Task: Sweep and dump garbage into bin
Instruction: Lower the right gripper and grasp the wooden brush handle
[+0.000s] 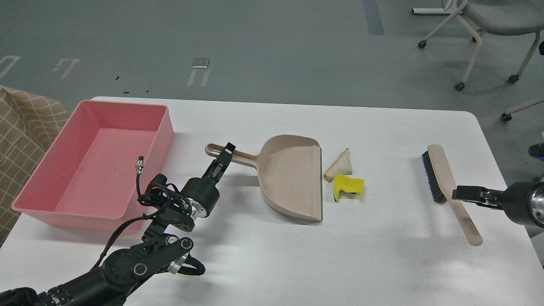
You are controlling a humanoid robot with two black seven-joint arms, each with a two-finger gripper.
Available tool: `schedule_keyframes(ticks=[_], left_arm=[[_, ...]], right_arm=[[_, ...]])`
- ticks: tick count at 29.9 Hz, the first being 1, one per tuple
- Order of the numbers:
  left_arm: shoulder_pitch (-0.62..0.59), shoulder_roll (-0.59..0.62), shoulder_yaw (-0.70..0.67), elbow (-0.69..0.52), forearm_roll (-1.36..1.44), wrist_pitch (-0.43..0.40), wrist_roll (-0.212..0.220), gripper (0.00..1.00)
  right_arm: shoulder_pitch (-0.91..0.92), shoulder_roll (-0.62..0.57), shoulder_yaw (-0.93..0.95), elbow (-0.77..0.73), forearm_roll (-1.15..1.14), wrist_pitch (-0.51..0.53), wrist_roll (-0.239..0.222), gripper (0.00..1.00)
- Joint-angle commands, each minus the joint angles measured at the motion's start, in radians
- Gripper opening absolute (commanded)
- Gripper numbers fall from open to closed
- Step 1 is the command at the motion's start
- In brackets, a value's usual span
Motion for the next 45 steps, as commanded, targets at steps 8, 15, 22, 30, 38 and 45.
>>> schedule_keyframes(ticks=[8,15,22,30,38,45], left_arm=[[0.0,-0.001,0.0,-0.001,0.001,0.0,0.0,0.0],[0.0,-0.001,0.0,-0.001,0.0,0.0,0.0,0.0],[0.0,-0.001,0.0,-0.001,0.001,0.0,0.0,0.0],[0.0,-0.003,0.0,-0.001,0.0,0.0,0.0,0.0],[0.0,-0.004,-0.002,-0.001,0.0,0.0,0.0,0.0],[0.001,-0.007,0.0,-0.001,0.001,0.0,0.0,0.0]], right_arm=[[-0.038,0.01,0.0,0.0,0.0,-0.002,0.002,0.88],[-0.038,0.023,0.0,0.003,0.0,-0.002,0.002,0.83],[-0.038,0.033,0.0,0.008,0.0,0.0,0.003,0.79],[-0.041,0.037,-0.001,0.011,0.0,0.0,0.002,0.74],[-0.045,0.037,-0.006,0.011,0.0,0.0,0.0,0.66],[-0.047,0.037,-0.005,0.011,0.0,0.0,-0.003,0.6]])
